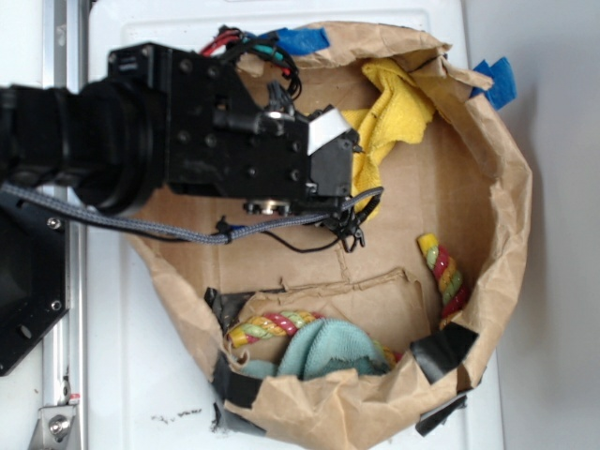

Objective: Grab the yellow cloth.

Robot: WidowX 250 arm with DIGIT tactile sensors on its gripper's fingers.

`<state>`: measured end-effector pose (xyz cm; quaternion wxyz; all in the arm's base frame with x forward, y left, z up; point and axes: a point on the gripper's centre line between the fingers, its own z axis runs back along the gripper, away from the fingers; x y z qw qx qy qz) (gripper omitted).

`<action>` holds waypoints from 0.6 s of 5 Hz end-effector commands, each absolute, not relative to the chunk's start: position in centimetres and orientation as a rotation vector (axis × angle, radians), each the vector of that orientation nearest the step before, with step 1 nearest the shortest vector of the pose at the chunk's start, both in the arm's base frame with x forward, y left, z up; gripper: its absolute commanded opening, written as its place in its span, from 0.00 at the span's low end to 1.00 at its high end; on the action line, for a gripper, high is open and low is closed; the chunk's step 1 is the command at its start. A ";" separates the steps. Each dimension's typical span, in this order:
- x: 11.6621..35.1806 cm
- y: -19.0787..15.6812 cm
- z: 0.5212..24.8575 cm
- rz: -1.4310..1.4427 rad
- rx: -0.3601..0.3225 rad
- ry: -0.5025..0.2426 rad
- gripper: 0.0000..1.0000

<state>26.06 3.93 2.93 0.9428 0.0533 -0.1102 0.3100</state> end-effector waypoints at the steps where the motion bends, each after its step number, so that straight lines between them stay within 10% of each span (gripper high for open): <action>1: 25.8 4.6 3.5 0.638 0.101 -0.230 0.00; 3: 24.7 3.4 9.5 0.658 0.039 -0.185 0.00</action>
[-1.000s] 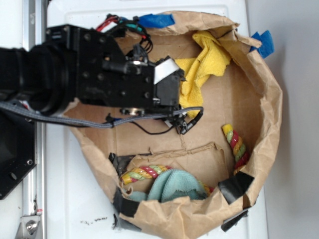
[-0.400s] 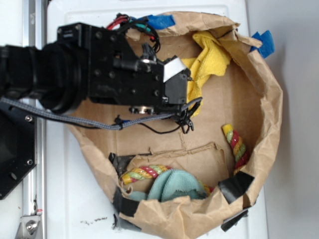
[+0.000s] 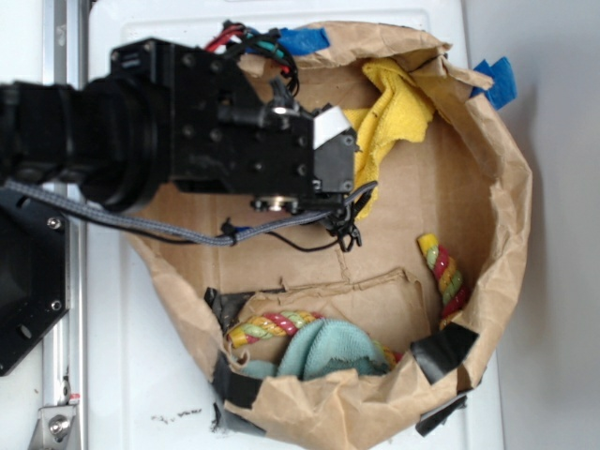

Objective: Grab the yellow cloth.

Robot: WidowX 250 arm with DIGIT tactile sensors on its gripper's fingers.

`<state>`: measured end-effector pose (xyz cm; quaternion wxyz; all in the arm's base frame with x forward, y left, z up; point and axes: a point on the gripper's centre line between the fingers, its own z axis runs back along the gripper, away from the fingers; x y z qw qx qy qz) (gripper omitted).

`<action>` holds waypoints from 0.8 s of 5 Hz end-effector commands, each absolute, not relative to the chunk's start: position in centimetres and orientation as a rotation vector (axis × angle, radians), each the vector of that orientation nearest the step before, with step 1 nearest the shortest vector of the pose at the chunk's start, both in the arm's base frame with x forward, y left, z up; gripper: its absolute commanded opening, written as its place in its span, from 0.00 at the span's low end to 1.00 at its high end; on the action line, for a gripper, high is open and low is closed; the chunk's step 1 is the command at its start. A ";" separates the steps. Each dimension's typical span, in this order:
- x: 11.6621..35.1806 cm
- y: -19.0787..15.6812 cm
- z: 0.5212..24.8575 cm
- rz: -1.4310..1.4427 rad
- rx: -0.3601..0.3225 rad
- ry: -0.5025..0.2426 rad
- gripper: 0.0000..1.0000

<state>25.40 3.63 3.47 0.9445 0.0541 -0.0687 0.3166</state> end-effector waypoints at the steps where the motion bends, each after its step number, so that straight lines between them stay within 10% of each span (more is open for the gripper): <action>1: 22.7 2.3 14.5 0.621 0.024 -0.132 0.00; 4: 23.0 2.5 17.6 0.602 -0.003 -0.132 0.00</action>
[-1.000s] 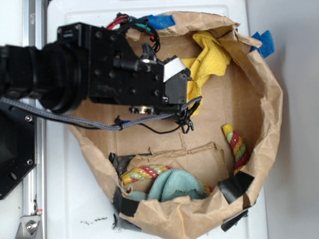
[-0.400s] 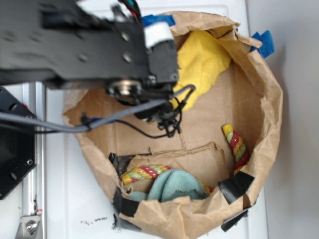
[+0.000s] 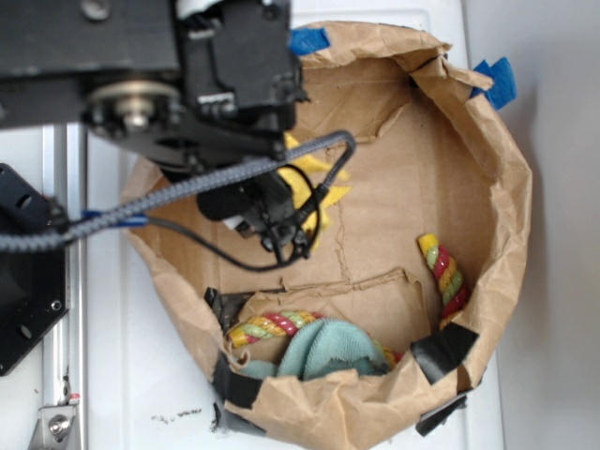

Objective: Grab the yellow cloth.

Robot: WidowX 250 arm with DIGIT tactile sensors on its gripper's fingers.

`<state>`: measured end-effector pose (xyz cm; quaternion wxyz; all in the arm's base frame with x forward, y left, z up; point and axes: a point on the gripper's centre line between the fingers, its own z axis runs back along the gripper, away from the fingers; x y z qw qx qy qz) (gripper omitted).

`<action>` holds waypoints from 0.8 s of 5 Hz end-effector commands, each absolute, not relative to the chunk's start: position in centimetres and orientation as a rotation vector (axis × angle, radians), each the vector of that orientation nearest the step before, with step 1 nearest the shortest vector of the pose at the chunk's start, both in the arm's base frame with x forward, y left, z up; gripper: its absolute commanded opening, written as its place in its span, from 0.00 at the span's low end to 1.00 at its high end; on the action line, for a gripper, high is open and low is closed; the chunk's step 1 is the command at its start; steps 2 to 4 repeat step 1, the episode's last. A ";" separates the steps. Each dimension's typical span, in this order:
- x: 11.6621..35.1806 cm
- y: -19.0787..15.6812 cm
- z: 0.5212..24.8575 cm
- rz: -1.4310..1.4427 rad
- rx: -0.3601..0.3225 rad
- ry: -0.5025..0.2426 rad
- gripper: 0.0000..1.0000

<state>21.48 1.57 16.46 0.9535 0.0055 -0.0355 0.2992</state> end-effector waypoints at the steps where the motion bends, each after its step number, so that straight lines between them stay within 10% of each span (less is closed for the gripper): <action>1: 24.1 2.8 17.1 0.594 0.000 -0.133 0.00; 4: 24.1 2.8 17.1 0.594 0.000 -0.133 0.00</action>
